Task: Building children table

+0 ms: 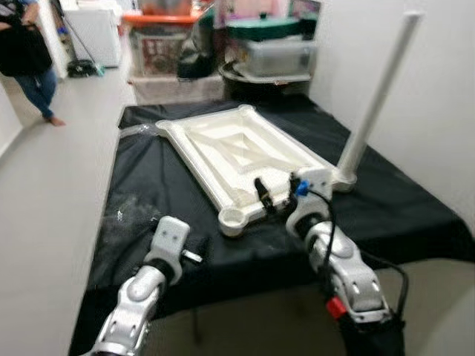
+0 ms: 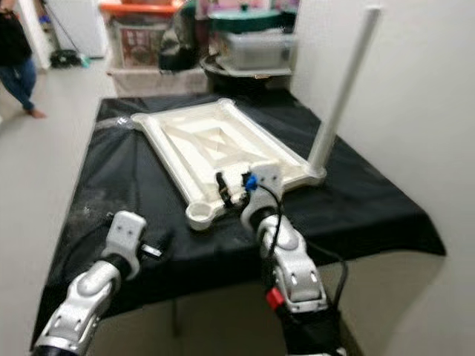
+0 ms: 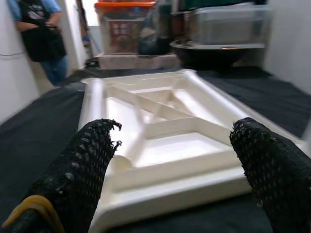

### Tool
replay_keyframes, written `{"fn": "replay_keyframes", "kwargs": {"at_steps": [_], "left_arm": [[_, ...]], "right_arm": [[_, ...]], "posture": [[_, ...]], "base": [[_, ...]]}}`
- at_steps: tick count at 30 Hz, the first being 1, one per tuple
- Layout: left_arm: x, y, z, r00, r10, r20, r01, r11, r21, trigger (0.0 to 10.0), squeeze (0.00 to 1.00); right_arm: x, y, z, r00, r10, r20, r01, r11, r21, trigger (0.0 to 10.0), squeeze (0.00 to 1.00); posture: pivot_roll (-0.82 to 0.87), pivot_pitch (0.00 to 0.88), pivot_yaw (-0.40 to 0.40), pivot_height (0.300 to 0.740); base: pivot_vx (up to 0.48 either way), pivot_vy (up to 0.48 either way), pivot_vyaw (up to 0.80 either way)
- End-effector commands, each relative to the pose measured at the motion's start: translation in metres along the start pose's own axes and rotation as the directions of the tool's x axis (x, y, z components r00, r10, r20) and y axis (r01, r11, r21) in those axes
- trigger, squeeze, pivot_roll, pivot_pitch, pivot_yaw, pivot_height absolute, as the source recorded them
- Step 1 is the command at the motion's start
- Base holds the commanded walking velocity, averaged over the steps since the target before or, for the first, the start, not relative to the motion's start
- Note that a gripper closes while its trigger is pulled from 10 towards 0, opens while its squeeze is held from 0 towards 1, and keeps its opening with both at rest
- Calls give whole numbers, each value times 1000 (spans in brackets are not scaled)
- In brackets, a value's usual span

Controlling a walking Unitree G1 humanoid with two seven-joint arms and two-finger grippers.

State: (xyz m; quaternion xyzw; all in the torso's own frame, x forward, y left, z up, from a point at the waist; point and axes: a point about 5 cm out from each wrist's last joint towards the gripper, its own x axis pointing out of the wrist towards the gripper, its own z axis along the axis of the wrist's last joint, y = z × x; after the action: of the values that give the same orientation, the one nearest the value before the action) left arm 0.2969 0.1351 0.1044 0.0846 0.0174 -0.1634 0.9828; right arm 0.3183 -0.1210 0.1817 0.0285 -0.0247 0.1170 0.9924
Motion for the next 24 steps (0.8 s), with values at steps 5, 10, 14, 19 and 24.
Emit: {"fn": "replay_keyframes", "kwargs": {"at_steps": [5, 10, 14, 19, 24], "left_arm": [[-4, 3, -5, 1000, 1, -17, -1, 1000, 8, 10000, 0], [-4, 4, -4, 1000, 6, -14, -6, 1000, 3, 10000, 0], [-4, 4, -4, 1000, 7, -14, -7, 1000, 3, 10000, 0], [-4, 3, -4, 1000, 1, -14, -1, 1000, 2, 10000, 0], [-5, 4, -4, 1000, 9, -19, -9, 1000, 13, 10000, 0]], "right_arm": [[0, 3, -3, 1000, -15, -9, 15, 1000, 3, 10000, 0], [-1, -1, -6, 999, -42, -22, 42, 999, 4, 10000, 0], [-2, -2, -8, 998, -48, -26, 48, 999, 5, 10000, 0], [-5, -3, -12, 998, -34, -44, 34, 999, 12, 10000, 0], [-9, -4, -17, 998, -16, -63, 15, 1000, -11, 10000, 0]], "posture": [[23, 0, -48, 740], [24, 0, -47, 740], [23, 0, -46, 740], [19, 0, -46, 740], [20, 0, -44, 740]], "base": [[0, -254, 0], [0, 0, 0], [0, 0, 0], [0, 0, 0], [0, 0, 0]]}}
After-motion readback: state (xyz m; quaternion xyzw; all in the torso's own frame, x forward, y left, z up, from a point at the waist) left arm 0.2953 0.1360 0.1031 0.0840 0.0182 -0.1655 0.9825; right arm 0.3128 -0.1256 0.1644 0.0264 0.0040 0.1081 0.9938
